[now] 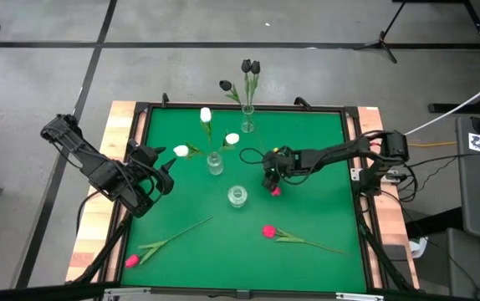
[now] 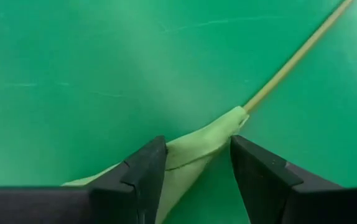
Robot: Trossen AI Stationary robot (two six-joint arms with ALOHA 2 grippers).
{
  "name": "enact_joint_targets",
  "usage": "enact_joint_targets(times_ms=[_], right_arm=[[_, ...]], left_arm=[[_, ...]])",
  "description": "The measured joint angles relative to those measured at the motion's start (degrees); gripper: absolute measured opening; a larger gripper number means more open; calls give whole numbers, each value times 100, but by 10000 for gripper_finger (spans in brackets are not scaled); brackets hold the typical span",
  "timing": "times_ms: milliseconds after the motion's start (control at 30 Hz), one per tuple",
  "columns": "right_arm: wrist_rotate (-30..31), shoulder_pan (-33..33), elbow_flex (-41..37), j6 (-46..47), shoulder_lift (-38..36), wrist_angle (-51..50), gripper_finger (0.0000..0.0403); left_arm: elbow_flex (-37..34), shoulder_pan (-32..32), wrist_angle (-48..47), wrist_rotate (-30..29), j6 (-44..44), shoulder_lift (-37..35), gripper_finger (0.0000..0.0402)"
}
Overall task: Sort flowers into vase by color
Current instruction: Put the top pink flower into the bottom transparent vase
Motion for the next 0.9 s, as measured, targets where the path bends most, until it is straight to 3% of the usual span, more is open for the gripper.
enact_joint_targets(times_ms=[133,367,533,700,900], right_arm=[[-270,-10,17,165,82,3,154],[-438,-4,24,312,82,-84,15],[-518,-4,20,775,68,-139,27],[-703,-4,21,1439,40,-444,6],[-867,-4,26,1746,34,-598,12]], left_arm=[[0,-1,0,0,0,0,224],[0,-1,0,0,0,0,224],[0,1,0,1,0,0,224],[0,-1,0,2,0,0,224],[0,-1,0,2,0,0,224]])
